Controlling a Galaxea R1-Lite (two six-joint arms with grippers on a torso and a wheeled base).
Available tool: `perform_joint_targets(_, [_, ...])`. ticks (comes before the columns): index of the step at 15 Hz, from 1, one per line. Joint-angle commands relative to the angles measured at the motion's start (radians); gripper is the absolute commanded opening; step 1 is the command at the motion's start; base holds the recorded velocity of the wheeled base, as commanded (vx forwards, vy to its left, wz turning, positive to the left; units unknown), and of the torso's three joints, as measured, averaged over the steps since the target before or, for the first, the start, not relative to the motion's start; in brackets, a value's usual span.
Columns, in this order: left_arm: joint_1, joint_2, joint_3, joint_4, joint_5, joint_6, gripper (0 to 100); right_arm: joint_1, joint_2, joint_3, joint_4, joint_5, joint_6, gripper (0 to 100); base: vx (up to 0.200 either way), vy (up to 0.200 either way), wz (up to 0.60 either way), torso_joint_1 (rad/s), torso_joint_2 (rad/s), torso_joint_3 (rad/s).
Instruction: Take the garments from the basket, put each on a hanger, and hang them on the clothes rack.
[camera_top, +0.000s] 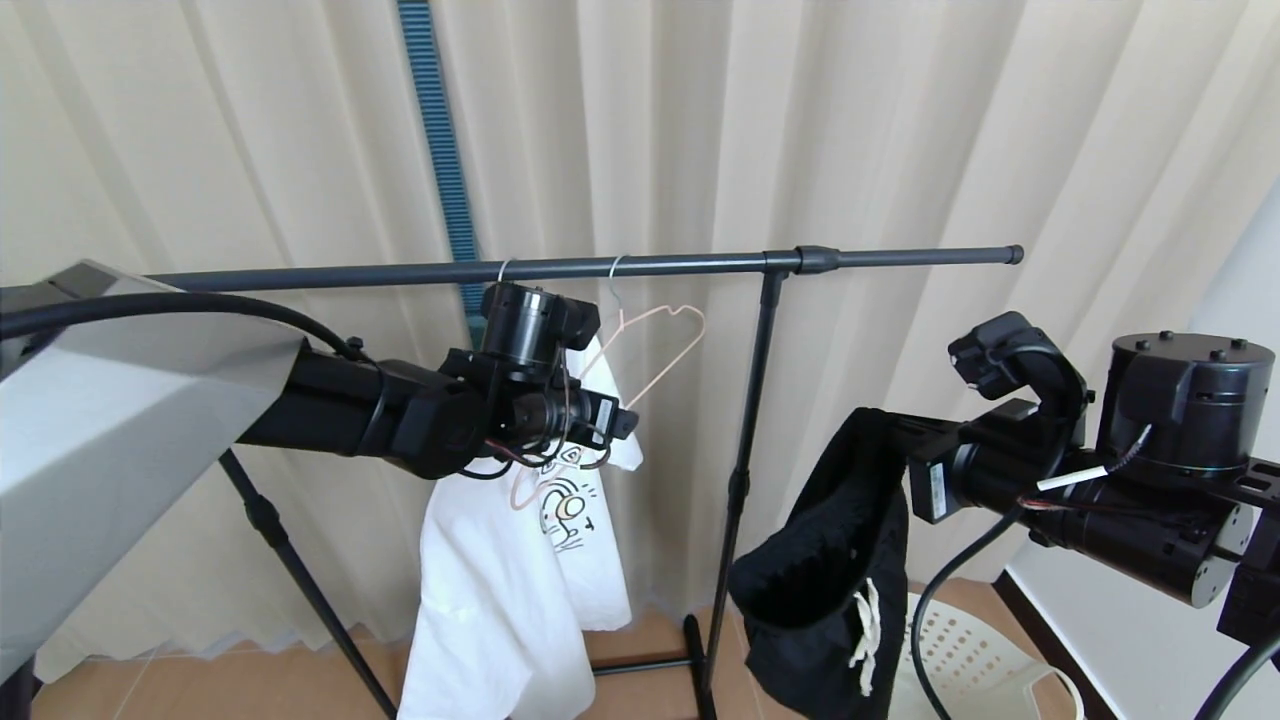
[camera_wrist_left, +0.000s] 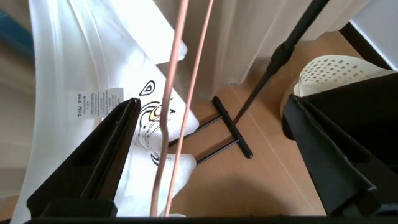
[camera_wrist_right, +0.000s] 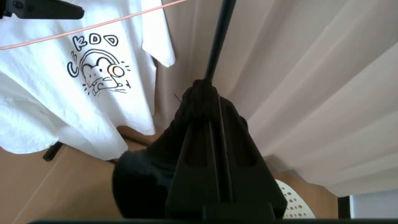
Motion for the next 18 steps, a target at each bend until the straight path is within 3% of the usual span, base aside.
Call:
perform_joint_targets(1, [0.017, 0.059, -0.033, -0.001, 0.001, 0.0, 100, 0.0, -0.002, 0.0, 0.0, 0.0, 0.0, 0, 0.0, 0.0, 0.0, 0.0, 0.0, 0.0])
perform_joint_targets(4, [0.031, 0.079, -0.033, -0.066, -0.013, 0.0, 100, 0.002, -0.003, 0.002, 0.0, 0.0, 0.0, 0, 0.0, 0.0, 0.0, 0.0, 0.0, 0.0])
perform_joint_targets(11, [0.042, 0.093, -0.022, -0.113, -0.029, -0.004, 100, 0.002, -0.002, 0.002, 0.0, 0.0, 0.0, 0, 0.0, 0.0, 0.0, 0.0, 0.0, 0.0])
perform_joint_targets(12, [0.042, 0.093, -0.02, -0.113, -0.027, -0.006, 0, 0.002, -0.002, 0.002, 0.0, 0.0, 0.0, 0, 0.0, 0.0, 0.0, 0.0, 0.0, 0.0])
perform_joint_targets(18, [0.043, 0.087, 0.01, -0.143, -0.027, -0.011, 0, 0.002, -0.002, 0.002, 0.0, 0.0, 0.0, 0, 0.0, 0.0, 0.0, 0.0, 0.0, 0.0])
